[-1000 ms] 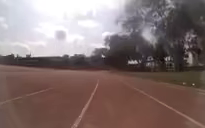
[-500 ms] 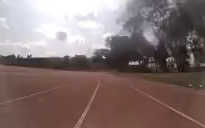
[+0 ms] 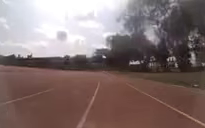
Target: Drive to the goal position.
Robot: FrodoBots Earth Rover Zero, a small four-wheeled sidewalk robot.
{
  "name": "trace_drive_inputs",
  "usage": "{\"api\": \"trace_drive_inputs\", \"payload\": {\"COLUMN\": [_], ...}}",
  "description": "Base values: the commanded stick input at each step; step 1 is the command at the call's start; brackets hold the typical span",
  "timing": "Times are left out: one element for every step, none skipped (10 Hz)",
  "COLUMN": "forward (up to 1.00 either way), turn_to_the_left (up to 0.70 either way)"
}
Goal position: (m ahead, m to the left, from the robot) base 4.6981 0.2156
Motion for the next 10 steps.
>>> {"api": "trace_drive_inputs", "payload": {"forward": [0.70, 0.70, 0.70, 0.70, 0.70, 0.70, 0.70, 0.70, 0.70, 0.70], "turn_to_the_left": [0.00, 0.00, 0.00, 0.00, 0.00, 0.00, 0.00, 0.00, 0.00, 0.00]}}
